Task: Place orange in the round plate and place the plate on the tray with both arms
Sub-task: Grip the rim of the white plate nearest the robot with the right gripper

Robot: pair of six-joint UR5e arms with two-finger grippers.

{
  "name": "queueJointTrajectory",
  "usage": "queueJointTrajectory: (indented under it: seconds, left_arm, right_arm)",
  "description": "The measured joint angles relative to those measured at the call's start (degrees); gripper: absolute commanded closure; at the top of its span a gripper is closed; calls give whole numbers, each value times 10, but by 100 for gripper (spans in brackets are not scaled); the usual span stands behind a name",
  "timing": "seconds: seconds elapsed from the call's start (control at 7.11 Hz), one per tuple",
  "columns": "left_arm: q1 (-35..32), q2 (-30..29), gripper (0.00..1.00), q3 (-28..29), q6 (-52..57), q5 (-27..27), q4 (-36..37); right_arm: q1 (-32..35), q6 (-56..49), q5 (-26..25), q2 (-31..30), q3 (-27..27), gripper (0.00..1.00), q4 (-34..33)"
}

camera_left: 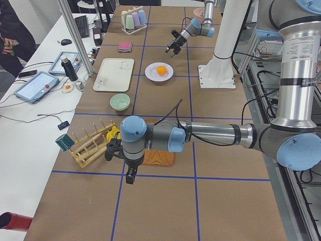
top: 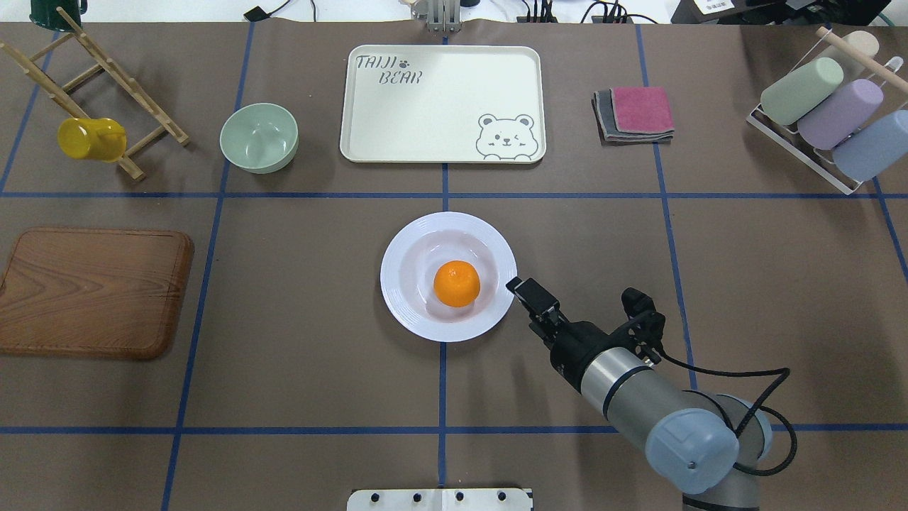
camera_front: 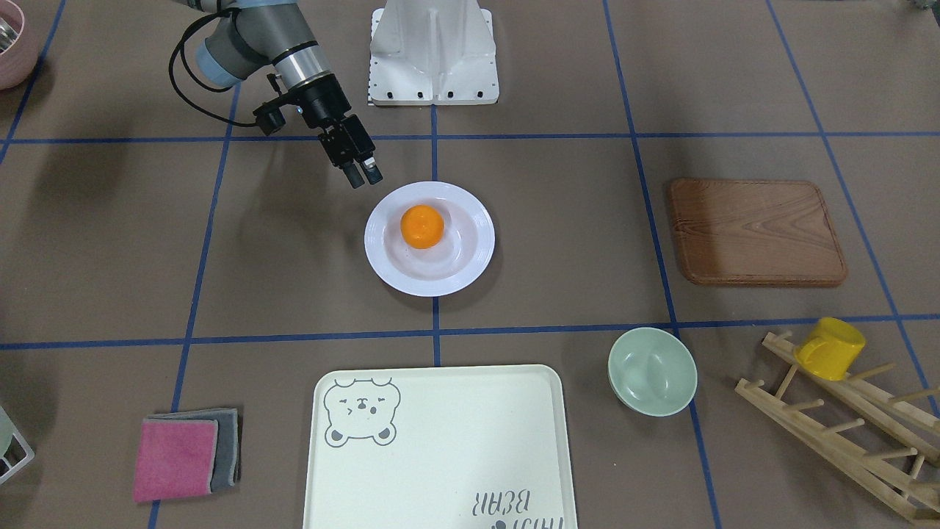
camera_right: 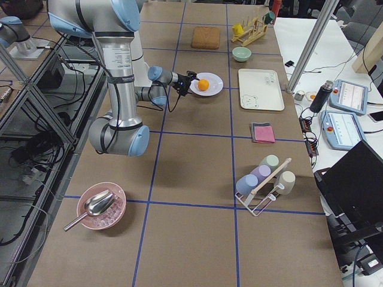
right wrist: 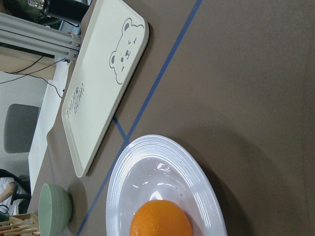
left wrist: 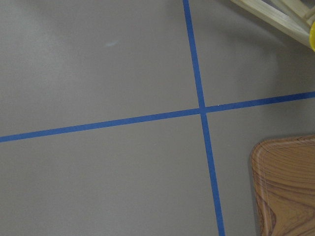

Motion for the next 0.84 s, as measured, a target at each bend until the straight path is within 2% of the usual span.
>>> queueJointTrajectory:
  seconds: [0.14, 0.42, 0.56, 0.7, 0.84]
  left_arm:
    - [0, 4, 1, 0, 0, -3, 0]
    - [-1, 8, 1, -1, 0, -6, 0]
    - [-1, 8, 1, 0, 0, -6, 0]
    - [-1, 8, 1, 0, 0, -7, 0]
    - [-1, 8, 1, 0, -1, -7, 0]
  right_arm:
    - [2, 2, -1, 12, -15, 9, -11]
    - [7, 2, 2, 38, -37, 31, -57]
    - [8, 1, 3, 43, -44, 32, -68]
    - [10, 1, 4, 45, -53, 39, -71]
    - [15, 2, 5, 50, -62, 69, -72]
